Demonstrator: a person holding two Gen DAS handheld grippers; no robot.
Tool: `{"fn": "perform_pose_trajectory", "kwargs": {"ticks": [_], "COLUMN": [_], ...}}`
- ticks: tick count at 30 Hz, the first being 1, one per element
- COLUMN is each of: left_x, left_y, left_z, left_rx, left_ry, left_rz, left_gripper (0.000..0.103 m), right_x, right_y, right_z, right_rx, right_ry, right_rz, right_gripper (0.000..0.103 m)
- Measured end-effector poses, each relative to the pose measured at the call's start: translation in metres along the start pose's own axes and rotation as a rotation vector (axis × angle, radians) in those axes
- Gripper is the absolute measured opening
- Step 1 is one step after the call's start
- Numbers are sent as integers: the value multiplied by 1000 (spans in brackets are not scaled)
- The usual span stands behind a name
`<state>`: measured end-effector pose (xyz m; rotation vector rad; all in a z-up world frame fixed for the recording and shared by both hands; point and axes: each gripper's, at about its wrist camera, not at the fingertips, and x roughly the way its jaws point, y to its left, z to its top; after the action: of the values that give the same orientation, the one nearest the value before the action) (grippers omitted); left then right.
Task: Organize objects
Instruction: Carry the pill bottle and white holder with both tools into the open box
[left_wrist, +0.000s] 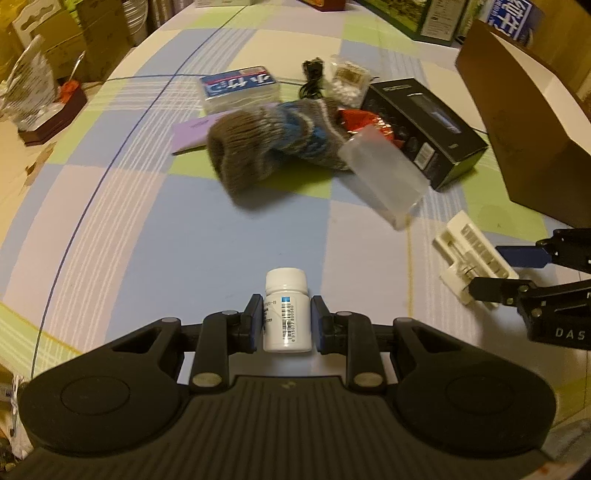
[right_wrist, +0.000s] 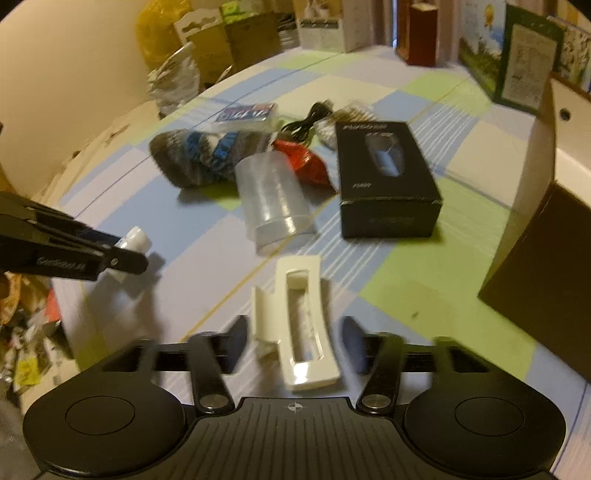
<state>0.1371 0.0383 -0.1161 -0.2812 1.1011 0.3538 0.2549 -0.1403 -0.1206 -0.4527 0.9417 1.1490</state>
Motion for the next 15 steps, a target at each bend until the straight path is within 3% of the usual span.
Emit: {"fn": "perform_pose_trajectory", "kwargs": {"ticks": [3,5,8,15], "left_x": [-2,-4,-7,-18], "left_y": [-5,-9,-15,-35], "left_z": [3,4,7,19], "left_rx": [21,32,47,85], "left_ry": [-8,-14,-23,-50], "left_rz": [-11,-21,-37,-97], "left_gripper": [22,22,22,22], "right_x": [2,6,5,-37], "right_y": [2,5,6,-21], "right_z": [2,3,-2,-11], "right_rx": [-12,-21,-27,133], "right_ry": [-21,-14,-9,-58], "right_rz": [0,-4,-15,5], "right_gripper": [61,39,38,38]}}
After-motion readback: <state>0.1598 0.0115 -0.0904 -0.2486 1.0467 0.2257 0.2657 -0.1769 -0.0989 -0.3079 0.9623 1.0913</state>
